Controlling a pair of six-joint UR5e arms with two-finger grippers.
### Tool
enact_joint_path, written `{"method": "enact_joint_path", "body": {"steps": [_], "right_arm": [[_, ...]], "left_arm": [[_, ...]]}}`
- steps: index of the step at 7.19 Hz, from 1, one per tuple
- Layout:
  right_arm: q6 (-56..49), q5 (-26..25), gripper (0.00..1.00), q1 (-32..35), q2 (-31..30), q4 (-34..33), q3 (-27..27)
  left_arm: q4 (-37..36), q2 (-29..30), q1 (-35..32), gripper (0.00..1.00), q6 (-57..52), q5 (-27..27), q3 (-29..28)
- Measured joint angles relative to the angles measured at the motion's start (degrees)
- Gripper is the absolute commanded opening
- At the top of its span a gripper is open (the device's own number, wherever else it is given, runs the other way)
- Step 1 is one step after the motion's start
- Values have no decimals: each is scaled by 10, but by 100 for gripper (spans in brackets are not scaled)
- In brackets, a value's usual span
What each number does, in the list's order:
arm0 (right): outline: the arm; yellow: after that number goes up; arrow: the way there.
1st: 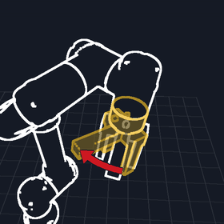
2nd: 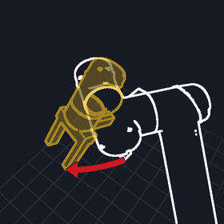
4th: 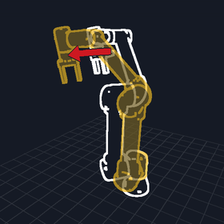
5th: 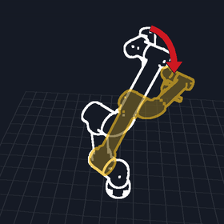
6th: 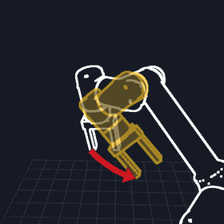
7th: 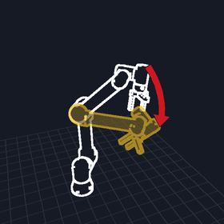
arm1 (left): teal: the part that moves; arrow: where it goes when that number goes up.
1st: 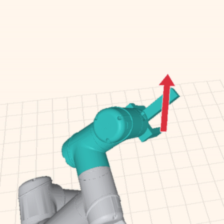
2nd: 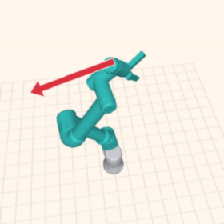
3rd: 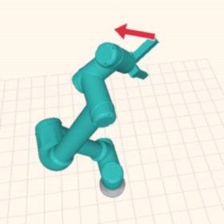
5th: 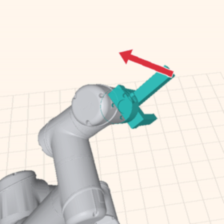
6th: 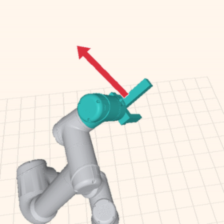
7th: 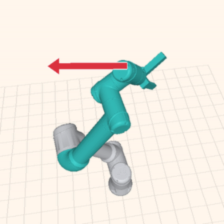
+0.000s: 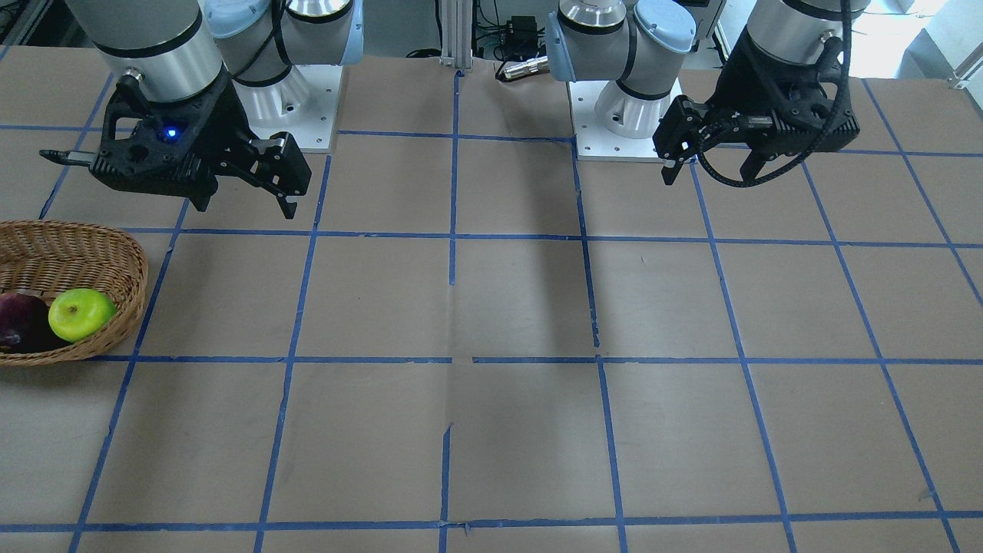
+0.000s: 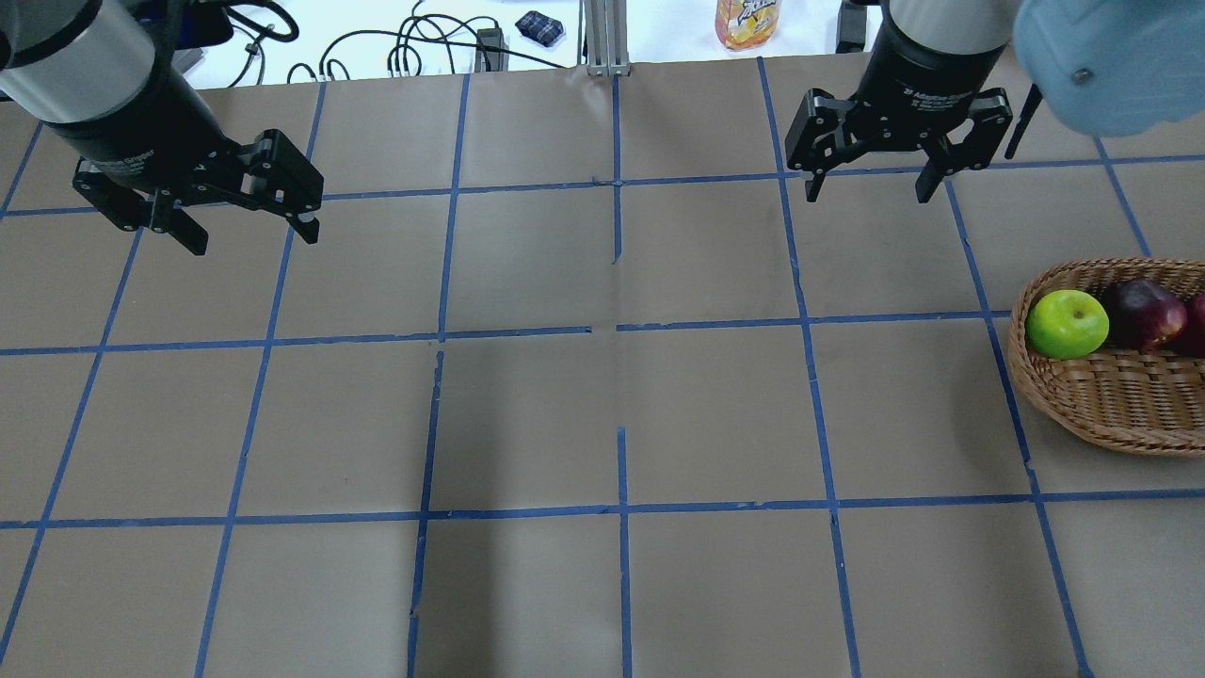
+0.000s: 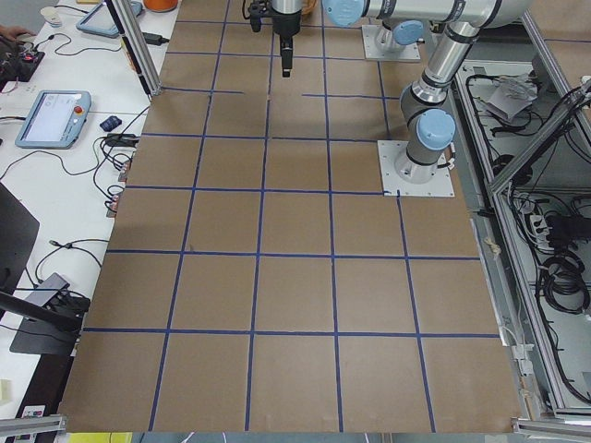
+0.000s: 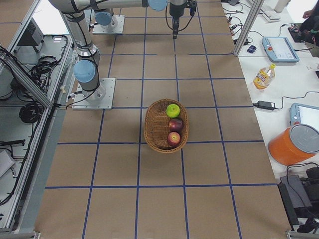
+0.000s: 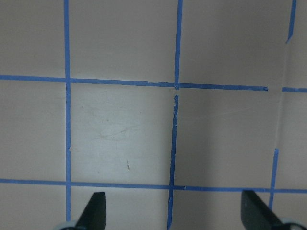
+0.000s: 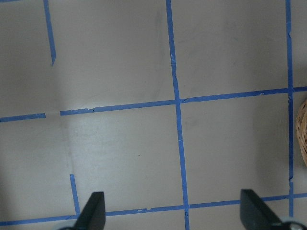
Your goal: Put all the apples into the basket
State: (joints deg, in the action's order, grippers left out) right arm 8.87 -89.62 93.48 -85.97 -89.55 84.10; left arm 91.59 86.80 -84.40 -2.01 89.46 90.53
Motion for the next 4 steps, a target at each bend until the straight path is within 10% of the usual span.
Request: {"method": "enact_joint_path", "body": {"steps": [4], "right_arm": [[7, -2, 100, 3, 8, -2, -12]], "left_arm": [[-67, 63, -17, 100, 12, 26, -3]]}}
